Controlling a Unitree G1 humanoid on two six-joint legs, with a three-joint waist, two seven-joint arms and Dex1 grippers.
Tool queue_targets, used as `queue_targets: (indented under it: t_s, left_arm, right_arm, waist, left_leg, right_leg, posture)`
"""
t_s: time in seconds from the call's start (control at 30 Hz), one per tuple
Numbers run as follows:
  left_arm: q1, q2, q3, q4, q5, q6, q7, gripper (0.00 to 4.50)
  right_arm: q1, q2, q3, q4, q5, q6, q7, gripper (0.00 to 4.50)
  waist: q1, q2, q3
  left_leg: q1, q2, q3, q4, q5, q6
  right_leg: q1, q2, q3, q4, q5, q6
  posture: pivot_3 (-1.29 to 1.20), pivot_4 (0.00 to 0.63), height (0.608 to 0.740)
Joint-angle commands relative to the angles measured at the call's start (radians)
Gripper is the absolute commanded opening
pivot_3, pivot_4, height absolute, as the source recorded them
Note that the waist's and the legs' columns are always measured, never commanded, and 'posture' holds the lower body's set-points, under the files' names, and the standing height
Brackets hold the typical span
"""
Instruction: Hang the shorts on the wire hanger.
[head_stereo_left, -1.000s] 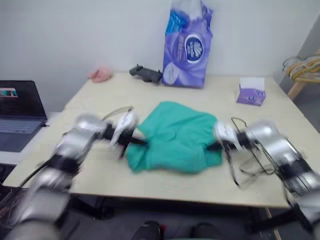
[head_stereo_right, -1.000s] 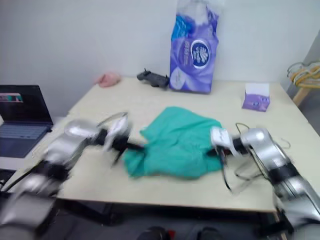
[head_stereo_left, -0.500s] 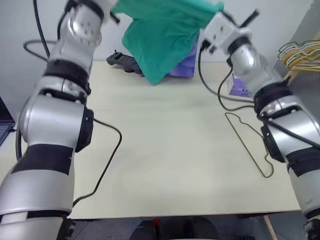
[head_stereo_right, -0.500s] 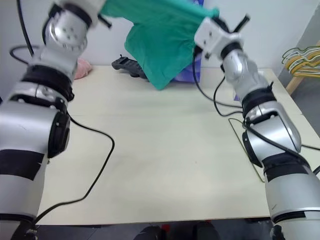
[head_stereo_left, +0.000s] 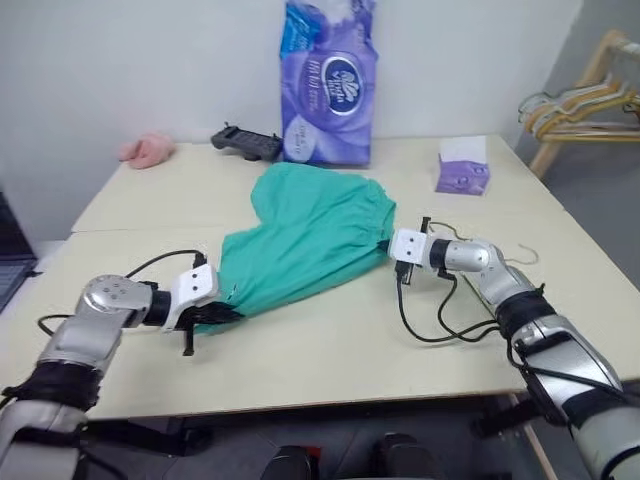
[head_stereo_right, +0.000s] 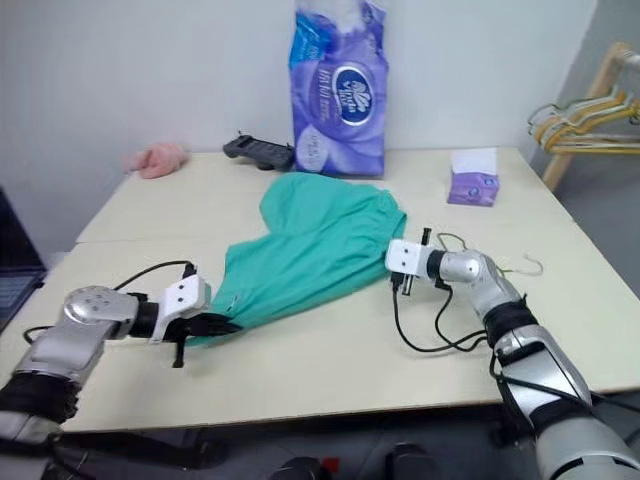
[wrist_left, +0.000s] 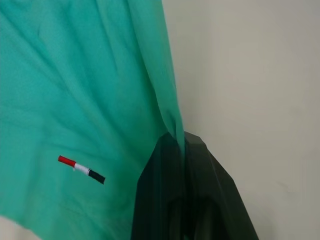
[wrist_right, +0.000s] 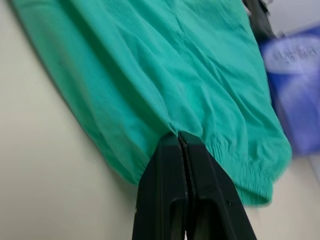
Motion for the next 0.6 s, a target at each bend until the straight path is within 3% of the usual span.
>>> queue_targets:
  t_s: [0.03, 0.3, 0.6]
  left_arm:
    - [0.060, 0.053, 0.024, -0.140, -0.046, 0.096, -0.056, 0.00]
    - [0.105, 0.096, 0.019, -0.269, -0.057, 0.147, -0.120, 0.00]
    - [0.138, 0.076, -0.011, -0.328, -0.048, 0.147, -0.128, 0.00]
  right_arm:
    - [0.107, -0.040, -0.018, -0.164, 0.036, 0.110, 0.084, 0.03]
    - [0.385, -0.146, -0.030, -0.541, 0.057, 0.320, 0.189, 0.03]
    - [0.623, -0.255, -0.062, -0.944, 0.095, 0.563, 0.214, 0.03]
  waist:
    - [0.022, 0.003, -0.002]
    - [0.055, 0.003, -0.002]
    - [0.059, 0.002, -0.002]
  left_leg:
    - [0.002, 0.001, -0.001, 0.000, 0.000, 0.000]
    - [0.005, 0.001, -0.001, 0.001, -0.001, -0.001]
    - [0.007, 0.003, 0.000, 0.001, -0.002, -0.002]
  right_leg:
    - [0.003, 0.001, -0.001, -0.001, 0.000, 0.000]
    - [0.008, 0.003, -0.002, -0.003, -0.001, -0.002]
    - [0.010, 0.003, -0.002, -0.003, -0.006, 0.000]
  posture:
    - [0.17, 0.053, 0.740]
    - [0.17, 0.050, 0.740]
    - [0.13, 0.050, 0.740]
